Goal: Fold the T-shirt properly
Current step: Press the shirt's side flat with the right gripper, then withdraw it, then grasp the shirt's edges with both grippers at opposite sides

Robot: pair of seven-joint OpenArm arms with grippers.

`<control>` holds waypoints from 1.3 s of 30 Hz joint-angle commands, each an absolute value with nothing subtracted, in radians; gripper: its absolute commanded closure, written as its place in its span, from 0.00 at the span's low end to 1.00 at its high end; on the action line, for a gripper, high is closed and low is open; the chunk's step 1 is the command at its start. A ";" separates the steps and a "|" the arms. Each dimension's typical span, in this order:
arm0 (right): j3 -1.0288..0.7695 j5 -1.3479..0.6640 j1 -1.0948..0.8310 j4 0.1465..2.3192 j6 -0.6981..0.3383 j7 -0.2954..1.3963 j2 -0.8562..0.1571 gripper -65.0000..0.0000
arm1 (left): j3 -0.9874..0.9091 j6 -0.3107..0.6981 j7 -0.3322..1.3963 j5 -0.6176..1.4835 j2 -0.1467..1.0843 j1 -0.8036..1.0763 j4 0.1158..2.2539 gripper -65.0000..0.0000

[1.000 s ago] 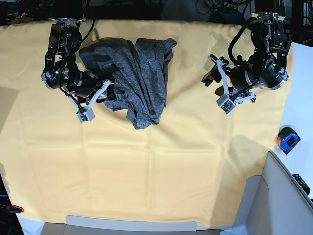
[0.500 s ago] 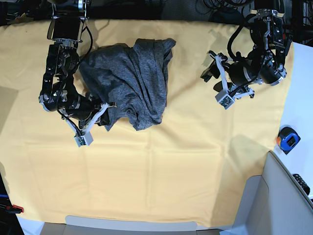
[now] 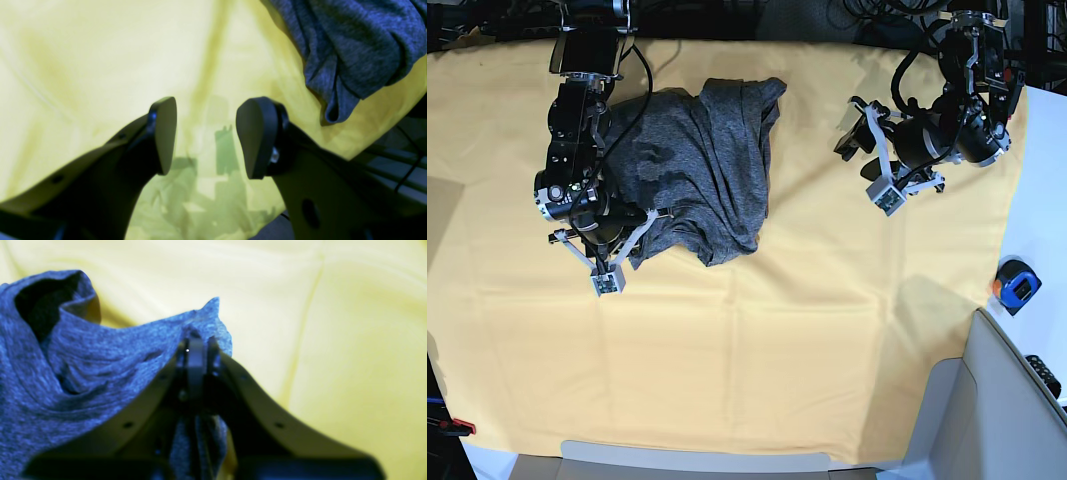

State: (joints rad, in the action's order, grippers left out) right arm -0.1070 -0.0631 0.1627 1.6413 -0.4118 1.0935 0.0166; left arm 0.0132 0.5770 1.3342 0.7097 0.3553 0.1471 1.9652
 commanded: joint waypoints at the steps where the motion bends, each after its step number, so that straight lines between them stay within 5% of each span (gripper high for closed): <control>1: -0.107 -0.070 0.188 1.675 -0.412 1.067 0.010 0.83 | 0.008 0.579 1.319 0.719 0.364 0.139 1.980 0.52; 6: -0.107 -0.067 0.189 1.733 -0.412 1.067 -0.008 0.41 | 0.005 0.579 1.319 0.719 0.364 0.139 1.982 0.52; 8: -0.107 -0.070 0.183 1.762 -0.412 1.072 -0.024 0.32 | 0.005 0.579 1.319 0.719 0.364 0.140 1.982 0.52; 18: -0.329 -0.117 -0.005 1.945 -0.418 1.075 -0.036 0.36 | 0.004 0.579 1.316 0.719 0.366 0.191 1.983 0.52; 27: -0.570 -0.627 -0.216 1.969 -0.421 1.227 -0.073 0.37 | 0.005 0.579 1.276 0.719 0.348 0.265 2.017 0.52; 39: -0.507 -0.708 -0.285 1.917 -0.421 1.225 -0.090 0.37 | 0.008 0.576 1.396 0.719 0.159 0.254 2.017 0.52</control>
State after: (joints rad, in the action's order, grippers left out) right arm -0.5018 -0.6956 -0.2871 1.9038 -0.4168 1.2400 -0.0788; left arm 0.0063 0.5735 1.4071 0.7025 0.1577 0.2619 1.9991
